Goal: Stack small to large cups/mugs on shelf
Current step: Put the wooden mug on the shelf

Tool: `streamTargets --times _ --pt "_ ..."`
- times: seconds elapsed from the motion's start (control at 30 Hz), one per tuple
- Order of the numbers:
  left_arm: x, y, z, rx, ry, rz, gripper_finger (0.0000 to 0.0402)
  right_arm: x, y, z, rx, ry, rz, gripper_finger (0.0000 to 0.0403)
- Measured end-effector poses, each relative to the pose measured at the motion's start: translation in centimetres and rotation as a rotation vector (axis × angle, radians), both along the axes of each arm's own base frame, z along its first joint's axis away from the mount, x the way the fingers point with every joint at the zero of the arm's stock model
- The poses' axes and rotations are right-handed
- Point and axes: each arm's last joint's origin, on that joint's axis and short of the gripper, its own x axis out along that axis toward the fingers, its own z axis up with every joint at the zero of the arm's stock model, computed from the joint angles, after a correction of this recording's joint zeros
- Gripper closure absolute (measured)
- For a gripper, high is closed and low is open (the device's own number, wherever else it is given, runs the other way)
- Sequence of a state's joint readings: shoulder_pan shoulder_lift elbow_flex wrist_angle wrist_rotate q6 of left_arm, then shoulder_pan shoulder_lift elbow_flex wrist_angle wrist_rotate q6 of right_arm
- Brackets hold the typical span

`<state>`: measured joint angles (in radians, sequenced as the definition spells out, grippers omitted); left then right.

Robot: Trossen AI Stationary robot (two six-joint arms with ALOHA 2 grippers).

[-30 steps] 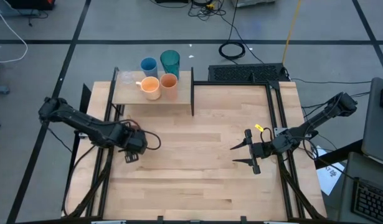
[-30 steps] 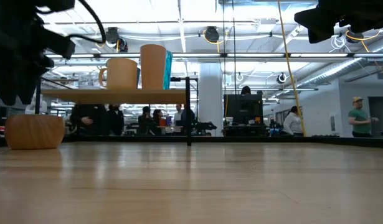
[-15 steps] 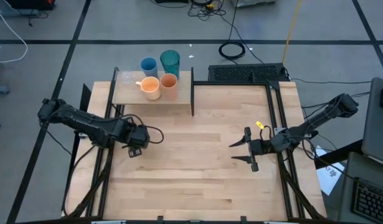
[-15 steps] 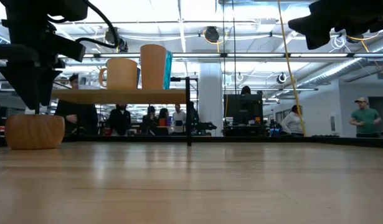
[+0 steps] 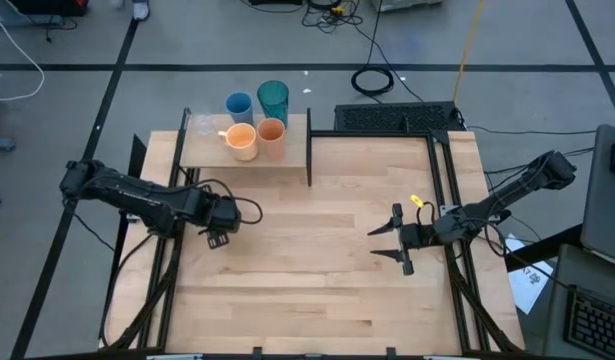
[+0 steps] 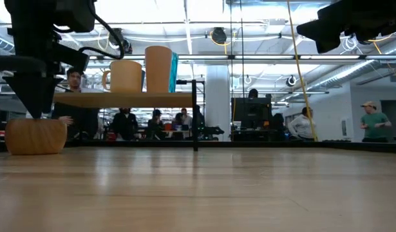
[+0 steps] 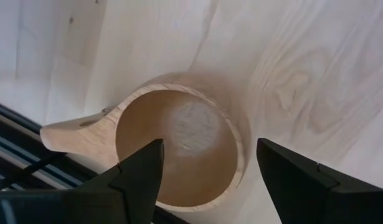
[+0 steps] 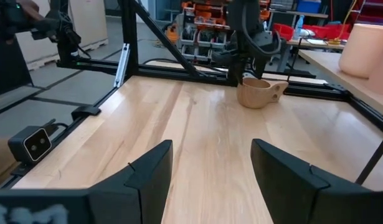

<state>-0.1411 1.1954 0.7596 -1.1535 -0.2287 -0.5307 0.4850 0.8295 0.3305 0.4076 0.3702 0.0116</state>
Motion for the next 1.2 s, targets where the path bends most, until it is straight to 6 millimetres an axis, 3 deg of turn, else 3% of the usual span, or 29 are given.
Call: streamTargets --times 0.6,0.97,1.2 --pt "-0.7 0.3 -2.3 -0.071 0.038 0.051 0.0156 0.0 0.0 0.0 -0.079 -0.008 0.018 0.0195" --pt "-0.5 -0.5 -2.4 -0.112 0.019 -0.015 0.0308 0.0 0.0 0.0 -0.104 -0.011 0.023 0.0195" --pt "0.3 -1.0 -2.4 -0.131 -0.058 -0.072 0.0384 0.0 0.0 0.0 -0.104 -0.01 0.023 0.0195"
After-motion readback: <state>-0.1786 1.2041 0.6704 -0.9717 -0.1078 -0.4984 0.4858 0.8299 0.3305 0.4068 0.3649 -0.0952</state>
